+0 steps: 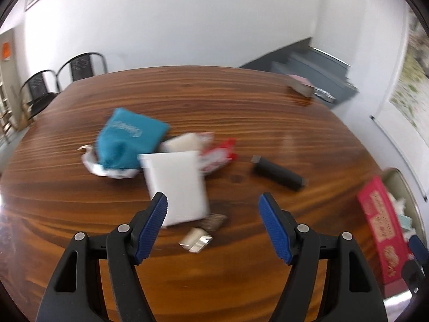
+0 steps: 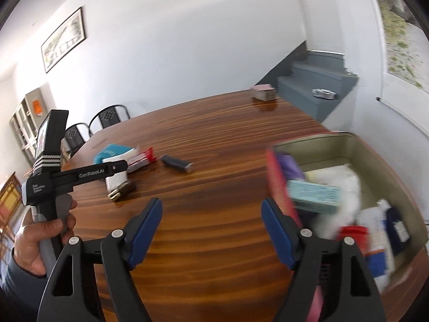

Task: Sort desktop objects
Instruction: 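Move both open tools back to the remaining items on the table, then grasp white tissue pack with left tool while right tool grasps dark cosmetic bottle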

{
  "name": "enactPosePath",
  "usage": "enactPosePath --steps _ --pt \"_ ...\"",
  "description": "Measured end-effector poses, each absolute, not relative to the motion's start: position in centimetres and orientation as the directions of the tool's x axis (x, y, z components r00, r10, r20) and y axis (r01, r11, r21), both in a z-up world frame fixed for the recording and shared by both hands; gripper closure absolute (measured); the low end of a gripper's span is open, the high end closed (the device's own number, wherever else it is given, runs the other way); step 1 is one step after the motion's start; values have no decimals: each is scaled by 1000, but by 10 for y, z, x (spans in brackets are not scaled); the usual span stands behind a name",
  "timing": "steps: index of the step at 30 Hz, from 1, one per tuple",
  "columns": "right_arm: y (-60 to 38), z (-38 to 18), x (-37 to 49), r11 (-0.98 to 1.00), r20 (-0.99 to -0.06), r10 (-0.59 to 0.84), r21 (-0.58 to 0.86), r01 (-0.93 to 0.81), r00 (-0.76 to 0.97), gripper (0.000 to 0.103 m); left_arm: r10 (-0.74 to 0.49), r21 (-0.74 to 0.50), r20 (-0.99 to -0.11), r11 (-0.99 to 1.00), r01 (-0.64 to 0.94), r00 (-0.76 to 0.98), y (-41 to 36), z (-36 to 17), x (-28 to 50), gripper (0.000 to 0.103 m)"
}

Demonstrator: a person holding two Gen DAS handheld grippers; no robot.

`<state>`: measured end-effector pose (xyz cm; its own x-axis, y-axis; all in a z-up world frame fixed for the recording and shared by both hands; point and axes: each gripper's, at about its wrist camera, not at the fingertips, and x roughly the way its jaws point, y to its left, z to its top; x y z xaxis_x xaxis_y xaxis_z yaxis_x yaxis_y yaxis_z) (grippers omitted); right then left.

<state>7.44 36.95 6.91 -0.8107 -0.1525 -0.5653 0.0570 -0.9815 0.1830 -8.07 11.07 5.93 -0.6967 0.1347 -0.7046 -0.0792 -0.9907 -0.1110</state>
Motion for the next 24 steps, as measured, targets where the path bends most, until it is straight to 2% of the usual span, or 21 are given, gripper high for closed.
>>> enactPosePath --steps 4,7,12,24 --pt "346 65 57 -980 -574 -181 176 96 -798 22 104 -100 -718 -994 -46 -688 92 51 -88 28" --pt "332 63 42 -981 -581 -186 160 113 -792 22 101 -105 -725 -994 -35 -681 87 44 -93 21" --pt "319 52 30 -979 -602 -197 163 122 -774 22 120 -112 -725 -992 -55 -678 85 40 -96 21" --pt "309 35 25 -978 -641 -209 157 140 -739 22 65 -76 -749 -997 -12 -659 85 20 -121 21"
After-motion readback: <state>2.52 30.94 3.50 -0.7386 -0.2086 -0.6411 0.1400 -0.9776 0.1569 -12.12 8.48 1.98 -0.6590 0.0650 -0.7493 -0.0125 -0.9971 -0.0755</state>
